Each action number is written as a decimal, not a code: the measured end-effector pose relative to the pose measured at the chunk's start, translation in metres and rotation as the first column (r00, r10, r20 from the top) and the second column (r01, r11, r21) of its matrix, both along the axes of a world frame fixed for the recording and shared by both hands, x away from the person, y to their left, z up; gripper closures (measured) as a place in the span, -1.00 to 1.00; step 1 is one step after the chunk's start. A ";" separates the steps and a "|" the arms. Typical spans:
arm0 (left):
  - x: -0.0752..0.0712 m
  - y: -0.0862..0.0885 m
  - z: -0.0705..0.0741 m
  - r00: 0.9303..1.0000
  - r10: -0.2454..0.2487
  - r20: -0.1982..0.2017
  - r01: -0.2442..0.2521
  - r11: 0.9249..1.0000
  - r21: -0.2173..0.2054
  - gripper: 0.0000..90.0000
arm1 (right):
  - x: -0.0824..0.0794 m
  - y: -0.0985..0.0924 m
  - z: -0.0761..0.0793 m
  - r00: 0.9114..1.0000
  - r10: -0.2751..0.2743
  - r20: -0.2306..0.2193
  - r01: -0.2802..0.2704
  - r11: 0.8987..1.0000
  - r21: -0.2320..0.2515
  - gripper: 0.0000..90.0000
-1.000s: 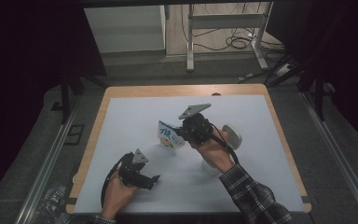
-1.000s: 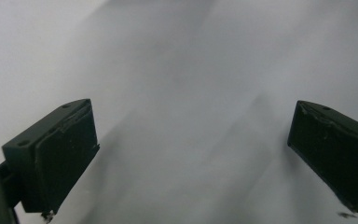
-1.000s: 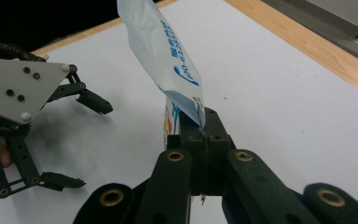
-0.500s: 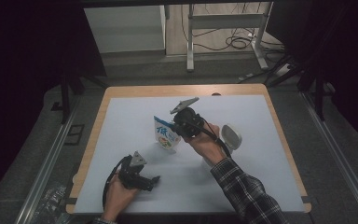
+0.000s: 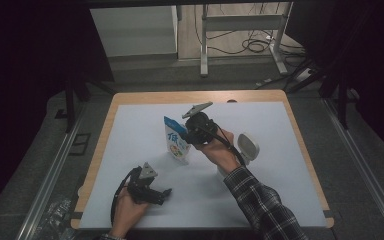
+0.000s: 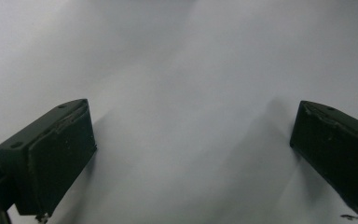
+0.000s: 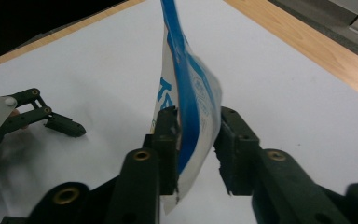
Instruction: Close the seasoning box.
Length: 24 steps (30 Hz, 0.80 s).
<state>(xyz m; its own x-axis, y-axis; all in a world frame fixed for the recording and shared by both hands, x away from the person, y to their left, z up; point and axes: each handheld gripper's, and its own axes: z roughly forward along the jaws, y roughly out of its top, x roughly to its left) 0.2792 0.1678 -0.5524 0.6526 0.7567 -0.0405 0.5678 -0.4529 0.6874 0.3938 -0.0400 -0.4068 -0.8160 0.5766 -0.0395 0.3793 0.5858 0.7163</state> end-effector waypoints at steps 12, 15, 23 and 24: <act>0.000 0.000 0.000 1.000 0.001 0.003 -0.001 1.000 0.000 -1.00 | -0.001 -0.007 0.006 1.000 -0.012 0.006 0.012 1.000 0.022 0.13; 0.000 0.000 0.000 1.000 0.002 0.003 -0.002 1.000 -0.001 -1.00 | -0.003 -0.013 0.010 1.000 -0.021 0.012 0.020 0.999 0.042 0.04; -0.001 0.000 0.000 1.000 0.002 0.003 -0.002 1.000 -0.001 -1.00 | -0.008 -0.026 0.014 1.000 -0.026 -0.012 0.027 0.997 0.078 -0.10; -0.001 0.000 0.000 1.000 0.002 0.003 -0.002 1.000 0.001 -1.00 | -0.009 -0.028 0.013 1.000 -0.025 -0.012 0.026 0.997 0.079 -0.12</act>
<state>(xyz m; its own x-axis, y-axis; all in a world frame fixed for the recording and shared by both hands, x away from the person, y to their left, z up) 0.2786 0.1679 -0.5525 0.6513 0.7578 -0.0378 0.5664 -0.4525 0.6888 0.3851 -0.0680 -0.3936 -0.8012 0.5983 0.0157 0.4012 0.5175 0.7558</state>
